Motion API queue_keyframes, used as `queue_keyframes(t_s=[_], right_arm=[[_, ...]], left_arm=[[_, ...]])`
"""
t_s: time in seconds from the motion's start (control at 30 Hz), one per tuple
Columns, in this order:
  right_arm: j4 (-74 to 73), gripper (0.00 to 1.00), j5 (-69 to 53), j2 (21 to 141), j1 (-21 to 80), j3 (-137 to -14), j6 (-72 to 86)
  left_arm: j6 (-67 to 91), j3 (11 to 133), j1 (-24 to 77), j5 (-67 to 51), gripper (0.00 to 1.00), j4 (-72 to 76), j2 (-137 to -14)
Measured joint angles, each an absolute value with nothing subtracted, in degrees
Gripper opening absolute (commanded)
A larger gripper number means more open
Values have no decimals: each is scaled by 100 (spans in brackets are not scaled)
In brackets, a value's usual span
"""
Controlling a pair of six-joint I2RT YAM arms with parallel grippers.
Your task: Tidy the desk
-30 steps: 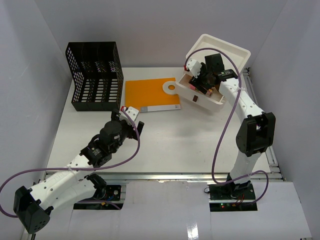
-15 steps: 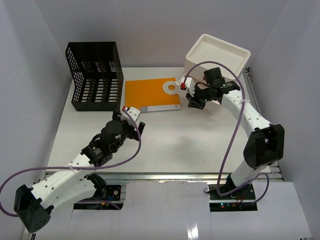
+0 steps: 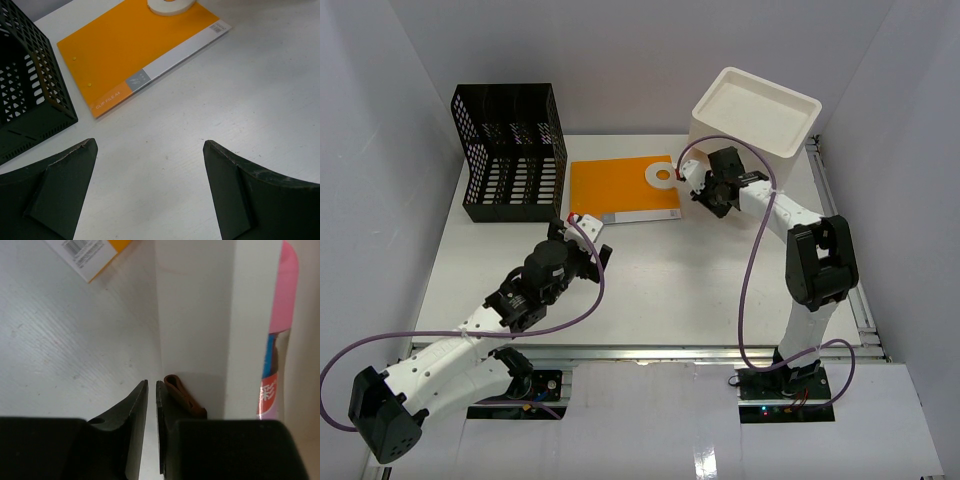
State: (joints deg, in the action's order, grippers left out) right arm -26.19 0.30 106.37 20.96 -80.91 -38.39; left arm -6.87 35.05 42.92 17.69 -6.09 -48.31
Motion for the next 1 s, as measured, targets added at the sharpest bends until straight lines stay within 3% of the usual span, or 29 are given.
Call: queue_keyframes(t_s=[0.37, 1.0], right_arm=[[-2239, 45, 1139, 10974, 2181, -8379, -3777], [-1780, 61, 1411, 11074, 1557, -9100, -4037]], left_arm=[[-690, 3505, 4292, 1755, 98, -604, -4833], [-707, 3496, 4291, 1712, 98, -604, -4834]])
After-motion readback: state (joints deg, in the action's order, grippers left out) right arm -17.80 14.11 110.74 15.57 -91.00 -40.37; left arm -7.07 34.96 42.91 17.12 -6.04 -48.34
